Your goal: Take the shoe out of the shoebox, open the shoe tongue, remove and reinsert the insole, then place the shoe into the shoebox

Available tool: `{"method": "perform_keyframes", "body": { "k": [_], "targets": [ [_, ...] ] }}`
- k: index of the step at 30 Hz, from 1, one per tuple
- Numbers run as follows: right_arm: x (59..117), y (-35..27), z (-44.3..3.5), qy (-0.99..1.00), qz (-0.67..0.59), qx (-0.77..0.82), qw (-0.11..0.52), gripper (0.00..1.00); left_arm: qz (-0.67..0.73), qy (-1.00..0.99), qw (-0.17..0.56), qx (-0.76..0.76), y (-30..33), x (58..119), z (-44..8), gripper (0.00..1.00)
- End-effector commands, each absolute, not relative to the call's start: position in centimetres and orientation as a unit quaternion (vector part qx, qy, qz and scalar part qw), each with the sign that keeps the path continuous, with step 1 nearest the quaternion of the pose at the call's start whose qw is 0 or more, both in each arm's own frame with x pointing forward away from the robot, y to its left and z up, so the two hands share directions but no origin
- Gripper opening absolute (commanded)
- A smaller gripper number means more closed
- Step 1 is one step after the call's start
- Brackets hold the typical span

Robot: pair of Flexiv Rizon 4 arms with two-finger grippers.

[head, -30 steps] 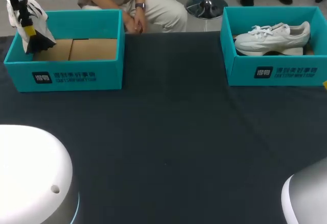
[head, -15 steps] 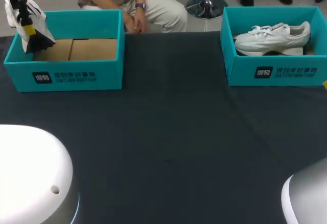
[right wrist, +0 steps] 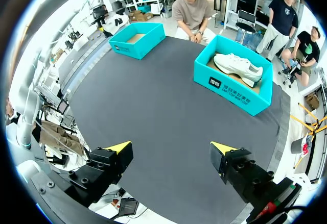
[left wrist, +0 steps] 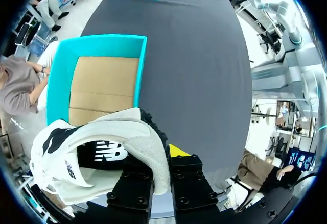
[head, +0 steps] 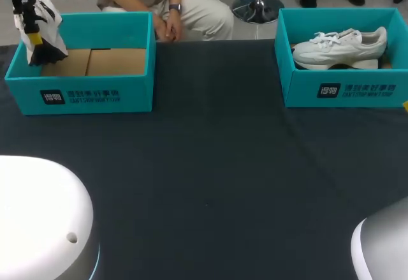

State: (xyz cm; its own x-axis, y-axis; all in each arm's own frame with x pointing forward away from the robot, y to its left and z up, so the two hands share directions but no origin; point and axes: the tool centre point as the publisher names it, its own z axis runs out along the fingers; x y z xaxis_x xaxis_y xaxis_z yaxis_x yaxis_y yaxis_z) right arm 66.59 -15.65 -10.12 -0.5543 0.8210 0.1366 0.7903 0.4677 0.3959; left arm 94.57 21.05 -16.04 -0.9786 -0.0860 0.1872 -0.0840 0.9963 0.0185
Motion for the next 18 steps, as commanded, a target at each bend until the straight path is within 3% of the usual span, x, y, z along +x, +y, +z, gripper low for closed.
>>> {"method": "perform_keyframes", "body": {
  "k": [1, 18],
  "targets": [
    [66.9, -15.6, -10.0, 0.857, 0.209, 0.471, 0.033, 1.00, -0.022, -0.997, 0.079, -0.006, 21.0, 94.3, -15.8, 0.00],
    [66.9, -15.6, -10.0, 0.857, 0.209, 0.471, 0.033, 1.00, -0.078, -0.946, 0.072, -0.306, 25.3, 94.9, -16.9, 0.00]
  ]
}}
